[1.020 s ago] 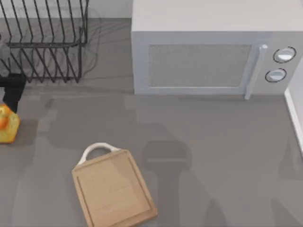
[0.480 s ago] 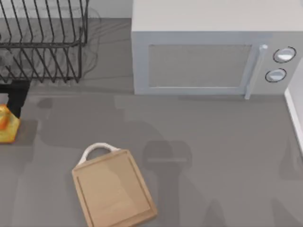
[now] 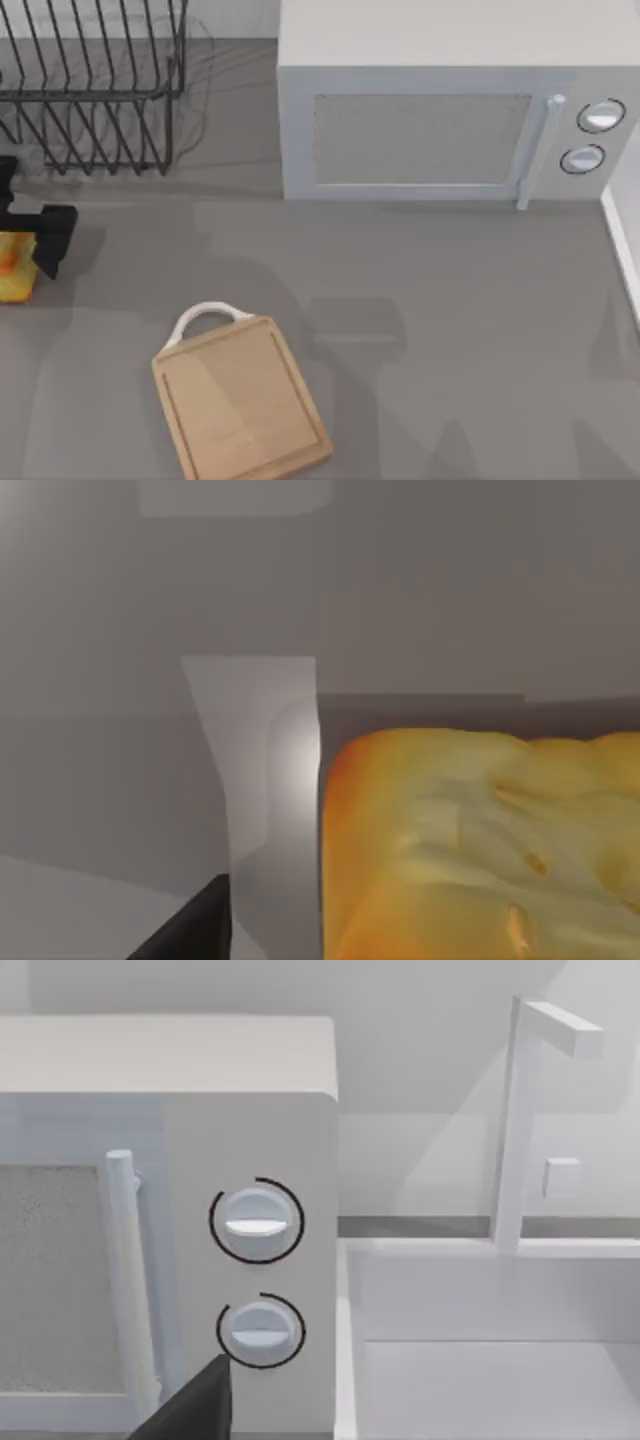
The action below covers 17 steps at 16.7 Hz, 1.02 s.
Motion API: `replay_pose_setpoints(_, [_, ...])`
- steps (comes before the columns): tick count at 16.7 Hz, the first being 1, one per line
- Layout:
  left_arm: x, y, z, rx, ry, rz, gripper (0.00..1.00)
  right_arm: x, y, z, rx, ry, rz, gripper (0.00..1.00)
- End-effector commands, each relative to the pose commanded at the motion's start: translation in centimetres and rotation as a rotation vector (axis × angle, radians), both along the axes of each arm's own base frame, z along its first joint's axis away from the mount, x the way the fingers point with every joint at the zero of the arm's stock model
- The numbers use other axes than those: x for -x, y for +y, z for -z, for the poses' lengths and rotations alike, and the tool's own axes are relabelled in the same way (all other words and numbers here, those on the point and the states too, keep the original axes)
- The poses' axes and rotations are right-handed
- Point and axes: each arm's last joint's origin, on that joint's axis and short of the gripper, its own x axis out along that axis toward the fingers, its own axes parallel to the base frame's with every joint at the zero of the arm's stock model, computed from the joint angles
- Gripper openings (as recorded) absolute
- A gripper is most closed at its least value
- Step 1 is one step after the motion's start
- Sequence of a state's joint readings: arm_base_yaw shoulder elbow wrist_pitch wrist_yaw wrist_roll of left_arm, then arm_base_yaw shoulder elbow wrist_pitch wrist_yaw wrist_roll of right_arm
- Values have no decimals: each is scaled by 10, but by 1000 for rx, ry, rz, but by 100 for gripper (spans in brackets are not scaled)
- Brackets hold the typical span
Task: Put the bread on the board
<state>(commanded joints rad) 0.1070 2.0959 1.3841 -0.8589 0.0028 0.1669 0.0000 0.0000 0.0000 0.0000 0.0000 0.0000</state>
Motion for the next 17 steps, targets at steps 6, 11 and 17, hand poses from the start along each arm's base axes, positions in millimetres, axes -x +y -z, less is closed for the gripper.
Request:
replay_pose_setpoints(6, [0, 0, 0, 0, 0, 0, 62, 0, 0, 0, 0, 0, 0, 100])
replay_pose_setpoints(11, [0, 0, 0, 0, 0, 0, 25, 0, 0, 0, 0, 0, 0, 100])
replay_pose_setpoints(17, [0, 0, 0, 0, 0, 0, 0, 0, 0, 0, 0, 0, 0, 100])
